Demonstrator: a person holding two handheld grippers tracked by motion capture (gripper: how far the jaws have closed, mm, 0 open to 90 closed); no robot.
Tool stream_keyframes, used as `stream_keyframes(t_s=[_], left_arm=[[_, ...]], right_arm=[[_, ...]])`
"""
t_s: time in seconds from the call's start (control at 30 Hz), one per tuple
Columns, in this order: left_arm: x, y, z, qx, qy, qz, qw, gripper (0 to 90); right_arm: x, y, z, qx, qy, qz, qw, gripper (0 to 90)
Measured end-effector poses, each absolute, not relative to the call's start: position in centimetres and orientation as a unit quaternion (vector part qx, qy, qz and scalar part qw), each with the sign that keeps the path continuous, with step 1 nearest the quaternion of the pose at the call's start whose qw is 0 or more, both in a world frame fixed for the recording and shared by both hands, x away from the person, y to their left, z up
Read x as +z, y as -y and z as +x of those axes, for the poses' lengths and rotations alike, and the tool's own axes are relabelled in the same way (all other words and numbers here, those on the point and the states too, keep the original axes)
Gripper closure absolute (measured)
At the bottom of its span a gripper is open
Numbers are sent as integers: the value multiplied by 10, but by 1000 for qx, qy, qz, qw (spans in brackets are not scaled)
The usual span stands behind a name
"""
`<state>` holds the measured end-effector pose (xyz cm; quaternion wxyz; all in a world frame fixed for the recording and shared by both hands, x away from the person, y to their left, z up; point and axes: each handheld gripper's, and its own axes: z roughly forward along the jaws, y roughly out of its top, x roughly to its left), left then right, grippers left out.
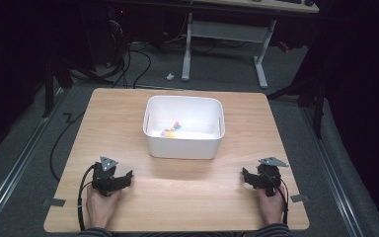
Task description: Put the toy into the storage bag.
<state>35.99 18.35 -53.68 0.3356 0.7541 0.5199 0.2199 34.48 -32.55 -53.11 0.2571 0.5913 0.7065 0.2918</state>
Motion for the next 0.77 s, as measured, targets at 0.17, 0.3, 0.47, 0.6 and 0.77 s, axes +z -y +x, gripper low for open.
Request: stream_keyframes(t_s=[0.17,0.3,0.47,0.6,0.77], left_arm=[[-537,-184,359,216,-534,742,342,209],[-537,-182,358,221,-532,744,339,209],[-537,-182,358,222,-534,743,338,221],[-537,-181,358,226,-531,746,332,218],[-537,-181,358,226,-531,747,332,216]], right_arm=[[-531,326,345,293,-708,589,258,224],[-531,326,345,292,-708,588,258,224],[-531,325,346,292,-710,587,257,226],[-531,324,347,295,-714,582,254,226],[-531,323,347,296,-716,580,254,226]])
